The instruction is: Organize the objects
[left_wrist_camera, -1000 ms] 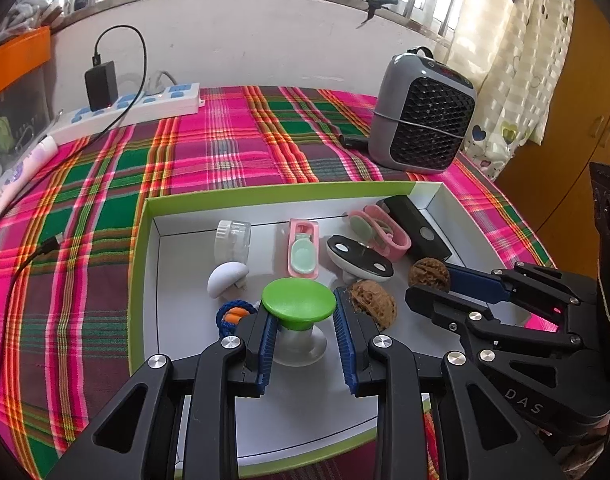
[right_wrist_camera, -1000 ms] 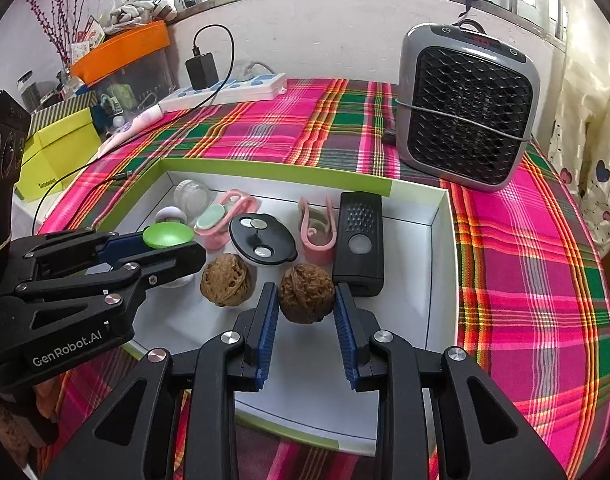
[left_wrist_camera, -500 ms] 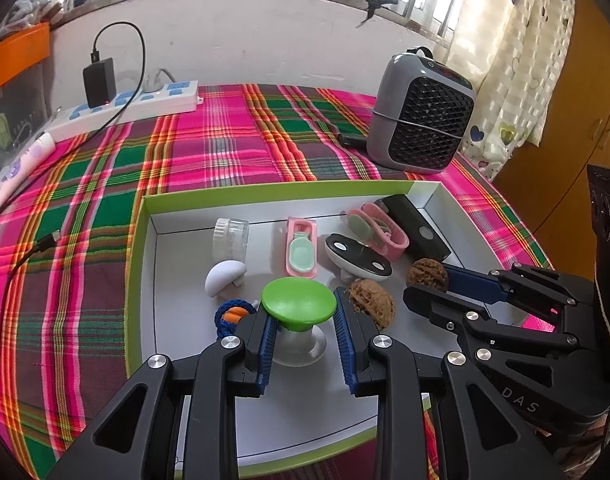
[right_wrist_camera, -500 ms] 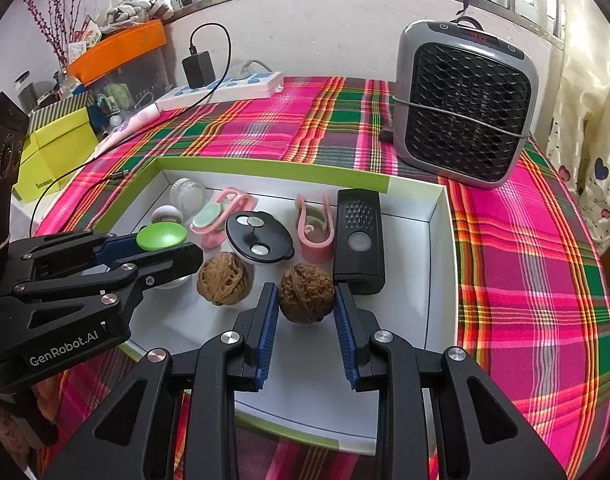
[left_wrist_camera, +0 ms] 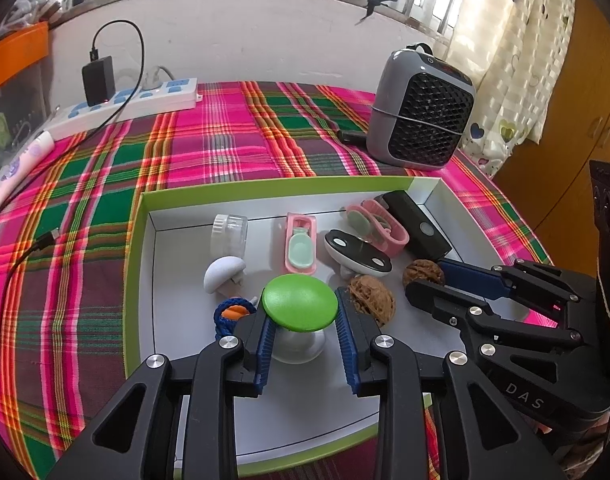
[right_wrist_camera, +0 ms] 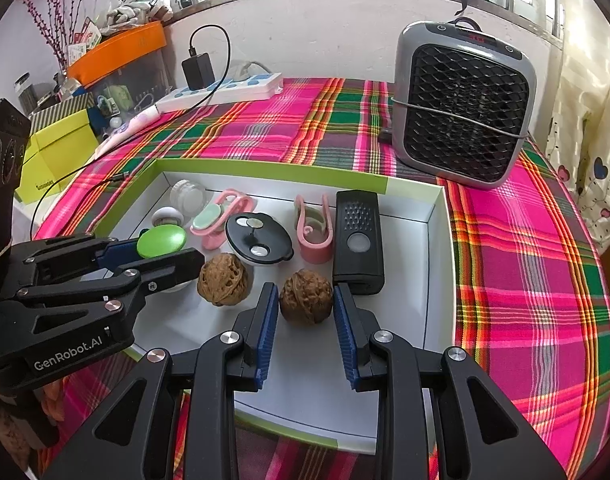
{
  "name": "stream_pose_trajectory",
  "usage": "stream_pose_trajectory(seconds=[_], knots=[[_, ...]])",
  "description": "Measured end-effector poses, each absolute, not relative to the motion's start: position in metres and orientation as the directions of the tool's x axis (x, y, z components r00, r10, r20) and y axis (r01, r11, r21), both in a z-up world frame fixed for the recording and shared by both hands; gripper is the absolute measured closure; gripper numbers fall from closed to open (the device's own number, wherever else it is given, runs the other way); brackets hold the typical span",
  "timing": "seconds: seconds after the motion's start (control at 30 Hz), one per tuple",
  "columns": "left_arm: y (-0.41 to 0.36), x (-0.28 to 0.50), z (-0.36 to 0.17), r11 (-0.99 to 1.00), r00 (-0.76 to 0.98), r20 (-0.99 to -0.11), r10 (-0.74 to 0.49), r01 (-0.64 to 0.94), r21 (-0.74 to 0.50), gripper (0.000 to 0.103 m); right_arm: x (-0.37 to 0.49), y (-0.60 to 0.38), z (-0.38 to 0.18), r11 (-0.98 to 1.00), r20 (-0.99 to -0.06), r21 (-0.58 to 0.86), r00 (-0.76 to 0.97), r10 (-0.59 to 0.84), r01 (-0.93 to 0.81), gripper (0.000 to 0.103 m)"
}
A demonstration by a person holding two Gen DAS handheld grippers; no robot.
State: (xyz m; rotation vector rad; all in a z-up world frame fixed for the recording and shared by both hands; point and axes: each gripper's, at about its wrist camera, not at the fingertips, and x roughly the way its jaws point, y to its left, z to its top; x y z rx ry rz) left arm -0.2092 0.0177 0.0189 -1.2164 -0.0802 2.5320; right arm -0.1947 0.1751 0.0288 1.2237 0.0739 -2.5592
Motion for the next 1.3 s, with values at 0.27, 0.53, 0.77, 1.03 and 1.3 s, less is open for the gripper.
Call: stream_pose_trajectory(seconds=[0.27,0.53,0.77,1.03,1.3], knots=[[0.015,-0.209,0.019,-0.945,-0.582,-0.749,0.317,-0.261,-0.197,0.067,-0.195,0.175,0.030,-0.954,-0.767,0.083,-0.592,-0.246,0.288,0.074],[0.015,-0.208,0.020,-0.944,-0.583,-0.747,0.320,-0.264,-0.198,0.065,-0.193,0.178,0.031,-0.957,-0.764,0.085,-0.598,-0.242,0.278,0.070],[0.012,-0.202,0.025,-0.946,-0.595,-0.738,0.316,-0.258,-0.197,0.061,-0.190,0.180,0.034,-0.957,-0.760,0.091,-0.602,-0.245,0.275,0.070],[0.011,-0.192,0.032,-0.951,-0.613,-0.730,0.301,-0.247,-0.185,0.061,-0.183,0.180,0.039,-0.957,-0.751,0.100,-0.611,-0.251,0.272,0.069],[0.008,-0.175,0.042,-0.958,-0.643,-0.713,0.279,-0.231,-0.167,0.061,-0.173,0.178,0.045,-0.957,-0.739,0.106,-0.622,-0.258,0.272,0.069]])
